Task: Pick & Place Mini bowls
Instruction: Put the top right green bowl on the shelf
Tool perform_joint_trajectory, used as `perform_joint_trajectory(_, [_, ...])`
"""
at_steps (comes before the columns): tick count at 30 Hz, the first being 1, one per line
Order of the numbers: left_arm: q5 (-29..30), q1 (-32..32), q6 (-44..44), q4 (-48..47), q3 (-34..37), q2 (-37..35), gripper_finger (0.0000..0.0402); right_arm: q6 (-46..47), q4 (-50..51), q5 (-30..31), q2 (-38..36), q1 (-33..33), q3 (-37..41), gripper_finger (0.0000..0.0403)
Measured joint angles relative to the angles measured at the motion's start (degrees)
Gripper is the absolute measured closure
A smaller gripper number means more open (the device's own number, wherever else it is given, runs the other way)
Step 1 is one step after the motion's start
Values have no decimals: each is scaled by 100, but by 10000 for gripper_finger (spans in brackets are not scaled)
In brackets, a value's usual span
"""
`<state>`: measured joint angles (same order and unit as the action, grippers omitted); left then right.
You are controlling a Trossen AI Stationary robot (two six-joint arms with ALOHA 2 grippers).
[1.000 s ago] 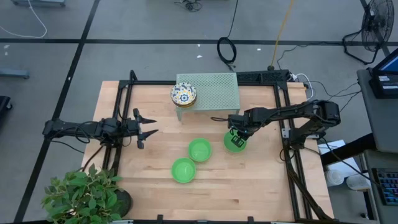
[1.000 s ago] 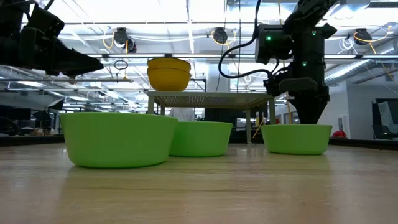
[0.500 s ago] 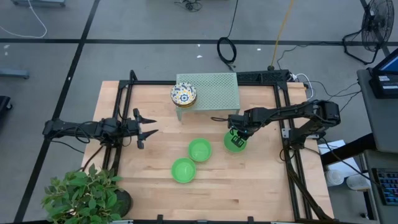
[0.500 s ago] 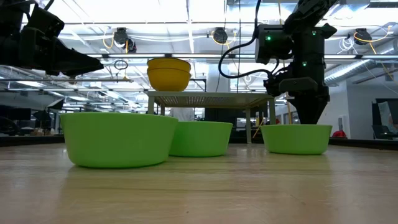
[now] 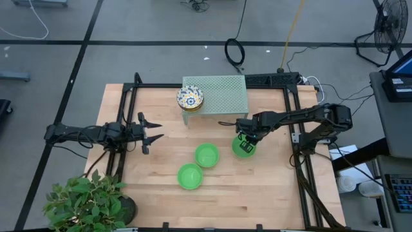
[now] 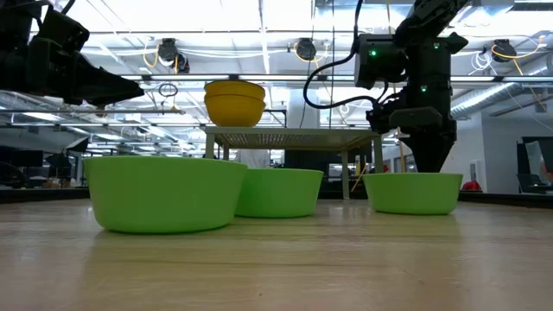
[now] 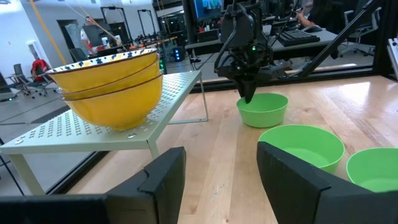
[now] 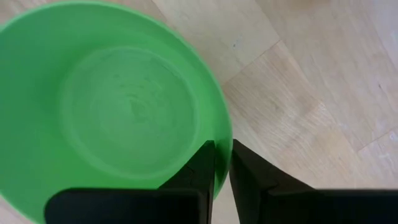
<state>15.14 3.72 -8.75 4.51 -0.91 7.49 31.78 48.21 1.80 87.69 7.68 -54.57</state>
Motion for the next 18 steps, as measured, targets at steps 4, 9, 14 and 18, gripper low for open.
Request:
perform_joint_trajectory(4, [0,-1,0,2,0,0,199,-142,0,-9,1,0,0,372])
perform_joint_trajectory(9, [1,-1,0,2,0,0,199,-497,2,-18,-4,0,0,389])
perform_joint_trajectory(14, [2,-1,0,2,0,2,199,-567,0,-32,-12,0,-7,397])
perform_joint_trajectory(18, [1,-1,0,0,0,0,199,-569,1,-32,-12,0,-7,396])
